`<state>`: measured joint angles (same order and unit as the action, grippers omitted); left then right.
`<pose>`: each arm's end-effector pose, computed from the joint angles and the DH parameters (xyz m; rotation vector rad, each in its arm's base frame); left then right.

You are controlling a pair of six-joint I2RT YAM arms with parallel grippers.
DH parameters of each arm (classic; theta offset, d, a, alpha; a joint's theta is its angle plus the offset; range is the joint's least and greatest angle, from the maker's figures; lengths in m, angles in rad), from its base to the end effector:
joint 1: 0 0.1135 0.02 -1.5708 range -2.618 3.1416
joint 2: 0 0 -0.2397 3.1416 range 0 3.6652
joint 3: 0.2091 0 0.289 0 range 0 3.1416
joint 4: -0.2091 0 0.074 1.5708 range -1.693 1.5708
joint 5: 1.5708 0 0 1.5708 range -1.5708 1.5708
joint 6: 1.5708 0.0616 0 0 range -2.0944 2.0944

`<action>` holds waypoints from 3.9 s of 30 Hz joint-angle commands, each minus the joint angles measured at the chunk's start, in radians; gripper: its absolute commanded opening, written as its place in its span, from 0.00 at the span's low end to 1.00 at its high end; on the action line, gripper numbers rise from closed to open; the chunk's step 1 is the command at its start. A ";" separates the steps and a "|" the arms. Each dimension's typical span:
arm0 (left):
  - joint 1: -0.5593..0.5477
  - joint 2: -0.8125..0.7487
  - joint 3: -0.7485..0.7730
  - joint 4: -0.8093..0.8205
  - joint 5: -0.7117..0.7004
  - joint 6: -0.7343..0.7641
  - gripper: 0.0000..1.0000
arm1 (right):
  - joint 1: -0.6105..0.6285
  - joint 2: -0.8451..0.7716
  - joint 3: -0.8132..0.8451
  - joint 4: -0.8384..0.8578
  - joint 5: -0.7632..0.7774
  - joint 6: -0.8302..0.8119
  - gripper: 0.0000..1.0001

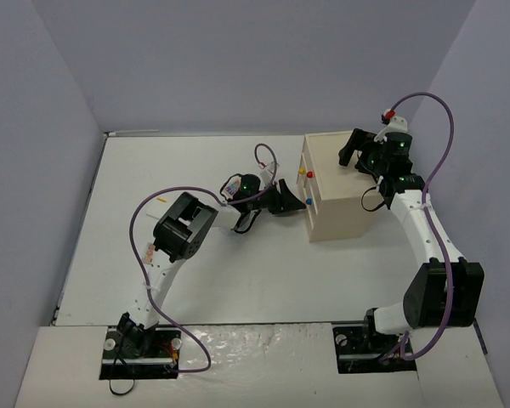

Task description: Organize the makeup

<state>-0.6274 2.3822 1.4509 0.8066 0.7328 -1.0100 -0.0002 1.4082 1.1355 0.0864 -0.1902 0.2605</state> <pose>0.4045 -0.3442 0.0726 0.2747 2.0191 -1.7498 0.4018 0.0116 0.3068 0.0909 1.7649 0.3562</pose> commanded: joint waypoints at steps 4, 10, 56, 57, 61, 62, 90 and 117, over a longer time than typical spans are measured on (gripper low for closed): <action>-0.004 -0.003 0.108 0.170 0.058 -0.038 0.38 | 0.025 0.007 0.002 -0.029 -0.065 0.004 0.97; -0.006 0.015 0.131 0.199 0.079 -0.072 0.28 | 0.025 0.002 -0.003 -0.029 -0.060 0.003 0.97; 0.188 -0.218 -0.177 -0.069 0.152 0.079 0.00 | -0.042 0.012 -0.042 -0.039 0.083 -0.014 0.98; 0.190 -0.219 -0.181 -0.068 0.150 0.080 0.00 | -0.042 0.012 -0.042 -0.039 0.083 -0.015 0.98; 0.190 -0.218 -0.188 -0.078 0.151 0.083 0.00 | -0.046 0.011 -0.040 -0.039 0.078 -0.014 0.98; 0.190 -0.220 -0.192 -0.077 0.149 0.083 0.00 | -0.046 0.010 -0.039 -0.039 0.075 -0.014 0.98; 0.209 -0.559 0.020 -0.861 -0.265 0.433 0.80 | -0.043 -0.048 0.267 -0.131 -0.057 -0.187 1.00; 0.280 -1.392 -0.274 -1.246 -1.220 0.810 0.97 | 0.777 0.281 0.220 -0.133 0.024 -0.353 1.00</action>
<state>-0.3691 1.0833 1.2549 -0.5229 -0.3853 -0.2409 0.7296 1.5487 1.3721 -0.0855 -0.2042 -0.0845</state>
